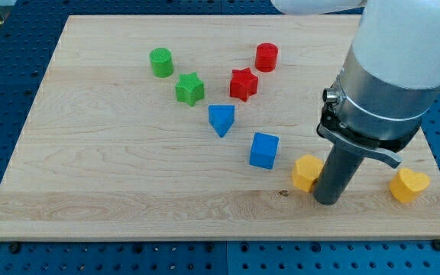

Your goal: Slide yellow hexagon to blue cube

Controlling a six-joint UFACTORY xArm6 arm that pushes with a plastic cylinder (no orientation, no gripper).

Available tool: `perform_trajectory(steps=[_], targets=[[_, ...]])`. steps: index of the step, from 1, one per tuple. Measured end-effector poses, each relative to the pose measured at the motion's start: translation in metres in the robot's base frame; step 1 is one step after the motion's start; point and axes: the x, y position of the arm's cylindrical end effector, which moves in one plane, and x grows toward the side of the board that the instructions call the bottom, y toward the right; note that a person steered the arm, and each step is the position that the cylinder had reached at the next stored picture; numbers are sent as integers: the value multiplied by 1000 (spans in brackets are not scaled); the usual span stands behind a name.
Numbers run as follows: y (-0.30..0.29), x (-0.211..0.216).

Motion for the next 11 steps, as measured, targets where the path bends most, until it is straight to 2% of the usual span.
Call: perform_trajectory(steps=[2,5,7,8,9,11], targets=[[28,-13],[29,-30],[24,15],[14,21],[15,18],[21,-16]])
